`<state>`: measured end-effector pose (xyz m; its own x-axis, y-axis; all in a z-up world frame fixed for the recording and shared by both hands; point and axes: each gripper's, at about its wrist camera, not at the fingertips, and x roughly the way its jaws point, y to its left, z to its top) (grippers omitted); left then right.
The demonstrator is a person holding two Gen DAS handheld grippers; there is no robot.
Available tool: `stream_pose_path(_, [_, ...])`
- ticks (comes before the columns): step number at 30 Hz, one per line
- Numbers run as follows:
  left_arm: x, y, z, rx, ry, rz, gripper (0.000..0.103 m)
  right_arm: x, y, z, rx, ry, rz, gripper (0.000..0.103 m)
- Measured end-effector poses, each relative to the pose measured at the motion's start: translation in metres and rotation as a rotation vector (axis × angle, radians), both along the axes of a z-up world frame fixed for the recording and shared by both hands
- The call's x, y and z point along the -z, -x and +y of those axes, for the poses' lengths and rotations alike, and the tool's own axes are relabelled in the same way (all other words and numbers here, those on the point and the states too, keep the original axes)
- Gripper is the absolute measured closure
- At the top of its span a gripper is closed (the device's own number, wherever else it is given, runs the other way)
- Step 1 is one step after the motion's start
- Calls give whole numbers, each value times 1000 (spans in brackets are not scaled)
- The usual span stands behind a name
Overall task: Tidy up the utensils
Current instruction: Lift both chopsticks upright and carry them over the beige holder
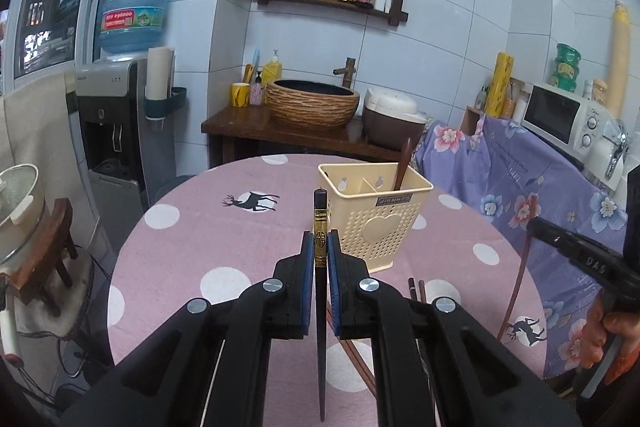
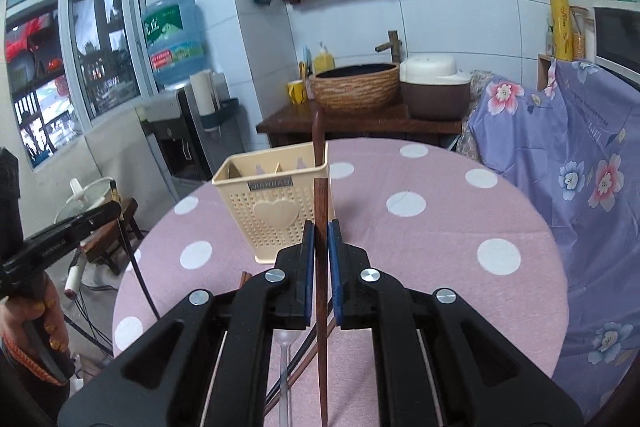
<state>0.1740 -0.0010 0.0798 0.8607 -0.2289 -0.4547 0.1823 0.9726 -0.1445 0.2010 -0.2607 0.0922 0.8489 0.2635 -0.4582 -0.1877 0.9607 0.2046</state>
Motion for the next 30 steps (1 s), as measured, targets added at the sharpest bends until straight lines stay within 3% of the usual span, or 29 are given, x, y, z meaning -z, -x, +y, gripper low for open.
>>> stream_pose_path(12, [-6,4,4,-2,-3,-20,95,-11,7,-9,-2,-17,-16,95])
stream_pose_path(17, [-23,-1,6,10,9,-36,95,-28,5,-6,-15,-11,-45,95])
stream_pose_path(20, [-50,-10,7,28,41,-63,95,-53,-4,-1,-35,-12,-76,95])
stream_pose_path(26, [-121,-52,-6,20,74,-146,95,-133,-39,13,-8,-36,-223,95])
stream_pose_path(30, [-143,-81,-17,-19,93,-180,95,-172,-72,32,40,-26,-304,95])
